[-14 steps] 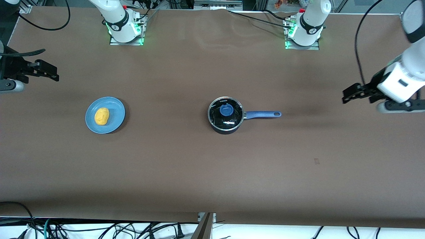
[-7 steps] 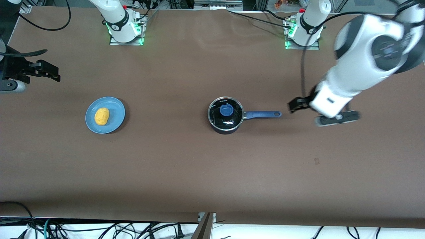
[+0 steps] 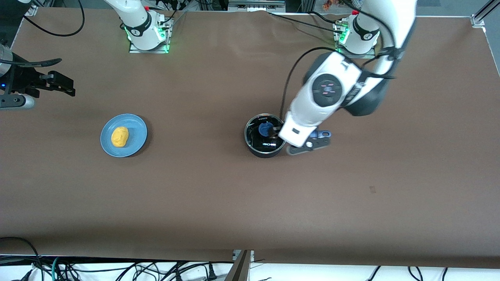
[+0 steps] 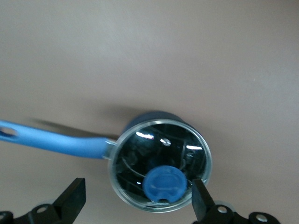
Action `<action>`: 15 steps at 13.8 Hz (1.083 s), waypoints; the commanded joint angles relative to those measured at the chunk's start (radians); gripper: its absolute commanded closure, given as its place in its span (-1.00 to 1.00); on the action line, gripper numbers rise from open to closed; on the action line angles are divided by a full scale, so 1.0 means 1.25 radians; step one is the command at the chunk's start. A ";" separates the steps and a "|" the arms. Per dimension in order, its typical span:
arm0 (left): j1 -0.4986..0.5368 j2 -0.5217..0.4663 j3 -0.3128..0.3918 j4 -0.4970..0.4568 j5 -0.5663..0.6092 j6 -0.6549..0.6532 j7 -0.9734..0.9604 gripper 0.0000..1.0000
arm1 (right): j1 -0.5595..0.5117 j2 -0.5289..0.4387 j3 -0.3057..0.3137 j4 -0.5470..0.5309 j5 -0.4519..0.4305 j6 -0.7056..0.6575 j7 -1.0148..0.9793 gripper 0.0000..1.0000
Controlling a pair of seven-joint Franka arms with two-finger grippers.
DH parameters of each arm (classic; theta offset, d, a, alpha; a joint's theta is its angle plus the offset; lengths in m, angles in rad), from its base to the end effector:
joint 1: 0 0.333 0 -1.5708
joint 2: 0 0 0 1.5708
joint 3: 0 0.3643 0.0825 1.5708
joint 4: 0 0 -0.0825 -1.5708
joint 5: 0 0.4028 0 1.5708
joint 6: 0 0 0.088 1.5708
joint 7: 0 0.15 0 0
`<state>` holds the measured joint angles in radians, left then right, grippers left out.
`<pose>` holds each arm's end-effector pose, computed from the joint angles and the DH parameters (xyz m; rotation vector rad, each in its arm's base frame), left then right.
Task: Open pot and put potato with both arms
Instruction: 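Reach the left gripper down to the glass lid's blue knob, then lift the glass lid with the left gripper while the right gripper reaches the potato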
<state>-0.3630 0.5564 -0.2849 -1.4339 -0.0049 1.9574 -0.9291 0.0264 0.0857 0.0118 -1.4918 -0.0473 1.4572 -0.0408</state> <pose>0.6161 -0.4214 0.3706 2.9967 0.4884 -0.1783 0.5860 0.0146 0.6094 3.0877 0.1181 -0.1862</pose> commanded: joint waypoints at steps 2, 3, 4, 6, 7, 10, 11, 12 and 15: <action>-0.054 0.075 0.012 0.036 0.070 0.021 -0.087 -1.00 | -0.003 0.006 -0.001 0.015 0.001 -0.001 0.006 -0.99; -0.070 0.084 0.012 0.033 0.069 0.021 -0.089 -1.00 | -0.002 0.006 -0.001 0.015 0.000 -0.001 0.004 -0.99; -0.084 0.090 0.014 0.027 0.070 0.021 -0.097 -1.00 | -0.003 0.006 -0.001 0.015 0.001 -0.001 0.003 -0.99; -0.086 0.105 0.014 0.025 0.078 0.021 -0.099 -1.00 | -0.002 0.006 -0.001 0.015 0.002 0.001 0.006 -0.99; -0.088 0.111 0.014 0.025 0.078 0.021 -0.102 -1.00 | 0.000 0.009 0.000 0.014 0.005 0.003 0.007 -0.99; -0.093 0.124 0.014 0.025 0.078 0.022 -0.105 -0.99 | 0.001 0.027 0.000 0.012 0.010 0.006 0.007 -0.99; -0.093 0.134 0.014 0.025 0.078 0.028 -0.105 -0.95 | 0.002 0.031 0.000 0.012 0.006 0.005 0.007 -0.99; -0.096 0.137 0.014 0.025 0.078 0.037 -0.107 -0.88 | 0.000 0.036 0.002 0.008 0.011 0.014 0.007 -0.99; -0.097 0.138 0.016 0.028 0.078 0.036 -0.112 -0.48 | -0.003 0.074 0.000 0.009 0.004 0.017 0.006 -0.99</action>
<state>-0.4657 0.7171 -0.2795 -1.4308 0.0711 2.0046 -1.0484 0.0268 0.1493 0.0108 -1.4922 -0.0468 1.4762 -0.0408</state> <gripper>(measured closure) 0.159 0.000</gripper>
